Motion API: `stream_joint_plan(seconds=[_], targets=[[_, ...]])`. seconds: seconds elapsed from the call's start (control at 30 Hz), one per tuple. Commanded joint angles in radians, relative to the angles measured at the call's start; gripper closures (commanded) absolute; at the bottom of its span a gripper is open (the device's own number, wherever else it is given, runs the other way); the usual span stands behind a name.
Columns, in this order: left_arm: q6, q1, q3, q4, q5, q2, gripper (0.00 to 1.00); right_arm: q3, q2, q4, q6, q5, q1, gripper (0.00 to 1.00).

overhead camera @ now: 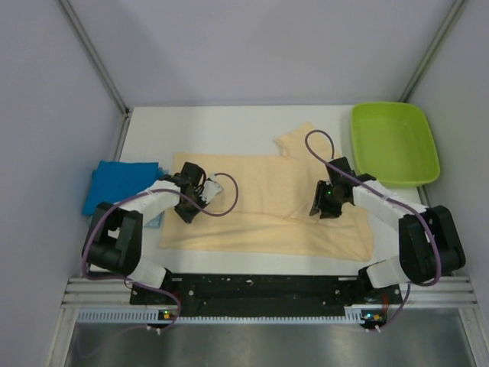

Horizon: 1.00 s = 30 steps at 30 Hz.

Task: Fold and stack the t-shirts
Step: Fold the flattened tshirt in 1/3 of the way

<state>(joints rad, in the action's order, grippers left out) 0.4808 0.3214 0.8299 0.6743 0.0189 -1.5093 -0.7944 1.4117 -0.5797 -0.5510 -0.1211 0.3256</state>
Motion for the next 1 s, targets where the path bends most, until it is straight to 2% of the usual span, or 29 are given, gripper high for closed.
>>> stream_joint_plan(seconds=[0.0, 0.13, 0.43, 0.77, 0.8, 0.9, 0.97], targets=[[0.004, -0.008, -0.002, -0.007, -0.014, 0.057, 0.8, 0.006, 0.033, 0.113, -0.053, -0.06, 0.012, 0.62], [0.008, -0.01, 0.001, -0.004, -0.014, 0.063, 0.8, 0.023, 0.044, 0.121, -0.067, -0.06, 0.01, 0.66], [0.01, -0.008, 0.003, 0.002, -0.043, 0.072, 0.8, 0.05, -0.042, 0.049, -0.047, 0.014, 0.012, 0.62], [0.013, -0.008, -0.002, 0.001, -0.04, 0.08, 0.8, 0.044, 0.046, 0.093, -0.049, -0.02, 0.012, 0.67], [0.015, -0.008, -0.002, -0.001, -0.04, 0.078, 0.8, 0.046, 0.05, 0.099, -0.05, -0.034, 0.01, 0.69], [0.018, -0.008, -0.003, 0.001, -0.042, 0.08, 0.8, 0.047, 0.037, 0.106, -0.056, -0.034, 0.012, 0.89], [0.018, -0.008, -0.005, 0.001, -0.043, 0.08, 0.8, 0.043, 0.02, 0.101, -0.055, -0.022, 0.01, 0.98]])
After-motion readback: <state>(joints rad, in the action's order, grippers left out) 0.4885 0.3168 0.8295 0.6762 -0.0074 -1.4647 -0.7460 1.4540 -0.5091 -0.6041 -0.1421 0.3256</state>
